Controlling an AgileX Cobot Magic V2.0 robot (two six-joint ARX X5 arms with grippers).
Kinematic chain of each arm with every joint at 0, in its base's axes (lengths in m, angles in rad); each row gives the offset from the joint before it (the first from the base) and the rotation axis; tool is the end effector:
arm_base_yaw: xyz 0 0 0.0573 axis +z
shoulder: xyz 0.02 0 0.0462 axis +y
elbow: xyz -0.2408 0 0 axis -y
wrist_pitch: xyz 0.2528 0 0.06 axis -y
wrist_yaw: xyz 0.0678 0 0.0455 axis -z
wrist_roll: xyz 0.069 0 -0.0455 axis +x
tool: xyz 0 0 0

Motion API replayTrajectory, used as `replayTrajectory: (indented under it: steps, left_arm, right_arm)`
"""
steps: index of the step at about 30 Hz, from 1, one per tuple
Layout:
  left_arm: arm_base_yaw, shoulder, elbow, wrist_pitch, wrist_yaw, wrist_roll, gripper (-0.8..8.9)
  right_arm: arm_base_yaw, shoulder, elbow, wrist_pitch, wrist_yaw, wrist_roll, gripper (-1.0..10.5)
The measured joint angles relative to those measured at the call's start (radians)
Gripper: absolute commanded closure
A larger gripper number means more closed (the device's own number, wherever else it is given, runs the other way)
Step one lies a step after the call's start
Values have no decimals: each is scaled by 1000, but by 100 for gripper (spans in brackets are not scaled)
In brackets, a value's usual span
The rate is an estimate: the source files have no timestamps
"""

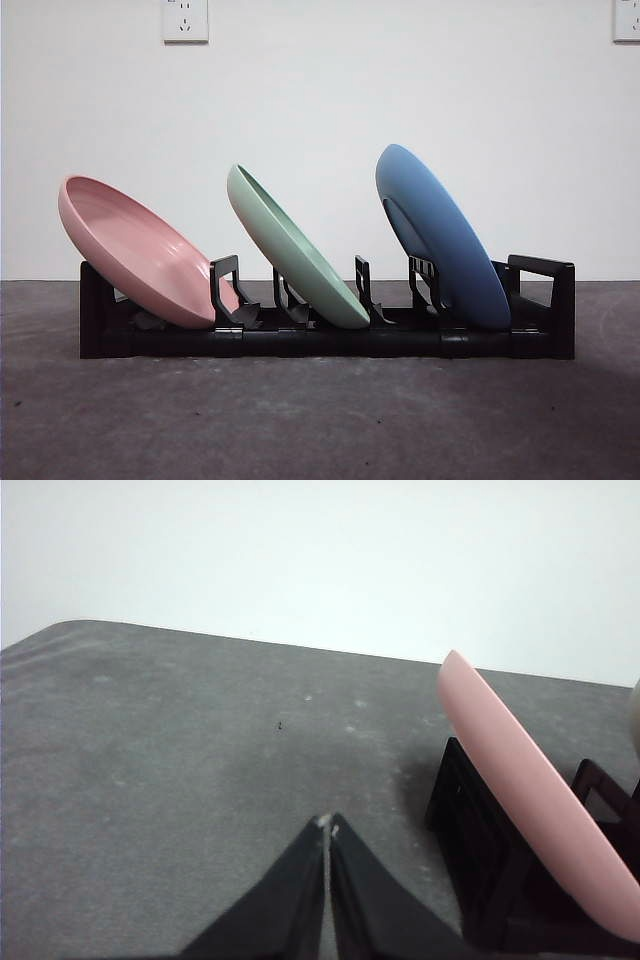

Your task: Place the plate

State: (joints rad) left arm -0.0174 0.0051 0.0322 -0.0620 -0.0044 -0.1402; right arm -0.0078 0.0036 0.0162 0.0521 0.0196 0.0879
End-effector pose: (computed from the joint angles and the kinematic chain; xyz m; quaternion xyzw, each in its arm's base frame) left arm 0.1670 -0.0026 0.1668 -0.0698 0.0179 -0.0053 0.9974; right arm 0.1677 -0.0027 0.1764 0.0441 -0.0329 -0.0123 0.9984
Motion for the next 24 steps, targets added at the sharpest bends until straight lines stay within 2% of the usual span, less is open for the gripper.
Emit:
replayTrajectory:
  steps: [4, 8, 11, 14, 18, 24]
  left_arm:
    - [0, 0, 0, 71, 11, -74, 806]
    - [0, 0, 0, 151, 77, -195, 805]
    - [0, 0, 12, 146, 82, -257, 803]
    - [0, 4, 76, 71, 81, -298, 803]
    - [0, 59, 237, -110, 81, -313, 802]
    - [0, 227, 439, -325, 101, -239, 802]
  right_arm:
    - [0, 0, 0, 62, 0, 27, 927]
    - [0, 0, 0, 72, 0, 154, 930]
    - [0, 0, 0, 54, -2, 245, 931]
    - [0, 4, 0, 8, -43, 296, 933]
    - [0, 48, 29, -85, -146, 334, 933]
    - [0, 176, 222, -240, -267, 335, 933]
